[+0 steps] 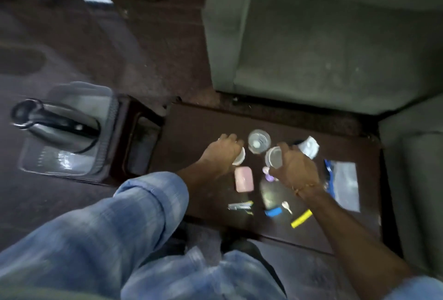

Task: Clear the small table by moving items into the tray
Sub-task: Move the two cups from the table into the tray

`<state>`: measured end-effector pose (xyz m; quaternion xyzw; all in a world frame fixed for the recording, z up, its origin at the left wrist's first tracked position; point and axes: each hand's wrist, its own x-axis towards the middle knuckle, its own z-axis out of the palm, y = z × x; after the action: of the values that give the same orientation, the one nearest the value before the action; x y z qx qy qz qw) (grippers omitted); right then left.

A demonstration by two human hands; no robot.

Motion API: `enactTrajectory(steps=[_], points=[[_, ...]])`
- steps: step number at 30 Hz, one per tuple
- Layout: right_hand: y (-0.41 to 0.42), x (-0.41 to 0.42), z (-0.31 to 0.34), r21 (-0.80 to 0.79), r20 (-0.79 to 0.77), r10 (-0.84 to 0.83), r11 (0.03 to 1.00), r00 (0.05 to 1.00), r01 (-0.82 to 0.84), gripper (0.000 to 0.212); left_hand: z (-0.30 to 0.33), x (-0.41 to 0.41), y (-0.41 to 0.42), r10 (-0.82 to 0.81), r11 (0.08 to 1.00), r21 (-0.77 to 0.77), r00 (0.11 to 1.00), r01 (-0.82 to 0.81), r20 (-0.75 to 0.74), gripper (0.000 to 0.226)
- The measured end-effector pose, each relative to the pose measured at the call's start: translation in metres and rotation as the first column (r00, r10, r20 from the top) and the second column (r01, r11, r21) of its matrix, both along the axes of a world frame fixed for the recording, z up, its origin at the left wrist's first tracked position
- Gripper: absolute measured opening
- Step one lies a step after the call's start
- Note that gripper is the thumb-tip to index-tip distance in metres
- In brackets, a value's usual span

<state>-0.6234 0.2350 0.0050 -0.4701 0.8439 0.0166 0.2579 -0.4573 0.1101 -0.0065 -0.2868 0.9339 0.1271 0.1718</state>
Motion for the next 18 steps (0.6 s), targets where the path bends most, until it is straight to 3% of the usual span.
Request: enactTrajectory(steps=[13, 18], points=[[-0.178, 0.229, 0.078, -0.201, -0.069, 0.176, 0.962, 0.982, -0.186, 0.063, 0.1, 0.295, -0.175, 0.375, 0.914, -0.074, 0.9, -0.399, -0.224, 0.046], [-0.231, 0.295, 0.086, -0.277, -0.033, 0.268, 0.923, 0.963, -0.267, 0.064, 0.11, 0.367, -0.207, 0.517, 0.838, -0.015, 0.802, -0.545, -0.299, 0.059]])
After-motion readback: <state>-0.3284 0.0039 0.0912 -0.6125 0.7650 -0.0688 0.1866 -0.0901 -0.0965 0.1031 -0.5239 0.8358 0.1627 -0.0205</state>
